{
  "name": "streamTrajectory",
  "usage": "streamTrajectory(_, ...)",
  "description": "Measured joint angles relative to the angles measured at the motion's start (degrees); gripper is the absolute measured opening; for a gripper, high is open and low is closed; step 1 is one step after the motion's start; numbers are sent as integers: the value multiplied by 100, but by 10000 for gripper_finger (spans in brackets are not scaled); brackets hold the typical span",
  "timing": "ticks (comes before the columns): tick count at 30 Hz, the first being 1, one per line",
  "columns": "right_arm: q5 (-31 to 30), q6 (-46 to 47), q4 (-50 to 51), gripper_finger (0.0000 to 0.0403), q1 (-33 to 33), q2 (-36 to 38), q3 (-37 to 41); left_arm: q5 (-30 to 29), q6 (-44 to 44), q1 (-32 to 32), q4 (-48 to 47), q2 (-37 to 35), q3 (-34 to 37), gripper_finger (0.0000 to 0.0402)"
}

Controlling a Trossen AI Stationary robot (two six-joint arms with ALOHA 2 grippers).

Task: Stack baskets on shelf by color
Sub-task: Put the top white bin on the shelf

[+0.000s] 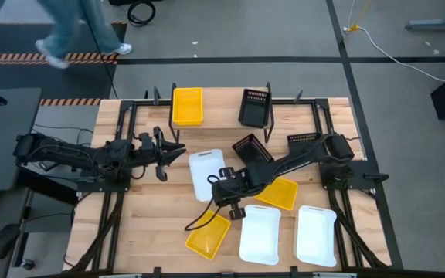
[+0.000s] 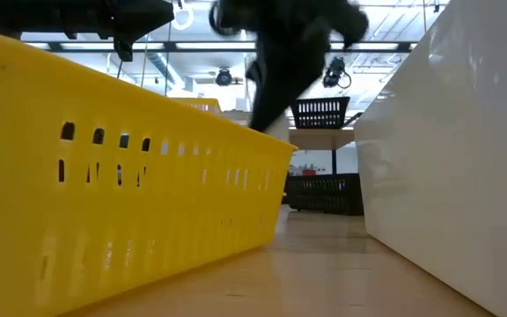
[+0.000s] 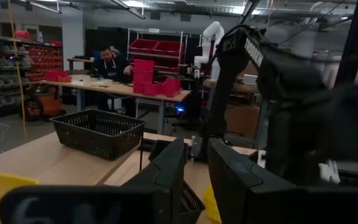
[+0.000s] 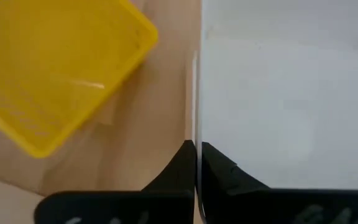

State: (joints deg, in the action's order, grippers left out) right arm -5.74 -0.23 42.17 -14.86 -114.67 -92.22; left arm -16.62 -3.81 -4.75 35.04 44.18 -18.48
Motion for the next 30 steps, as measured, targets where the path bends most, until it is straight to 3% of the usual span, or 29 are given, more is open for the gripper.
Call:
streamTrajectory(12,-562,-24,1975,5,-205,2,-2513,-2,-3,0,-19,0,0,78)
streamTrajectory(18,-1075,-195,2907,5,45,0,-3591,-32,-4,7,57,-9,-10,78)
streamTrajectory(23,-1351,-471,3229,5,592,27,-4064,27,-9,-3,-110,11,8,78)
streamTrajectory(30,-740,-802,3343,5,1466,-2,-4109,9,-9,0,-67,-3,2,78)
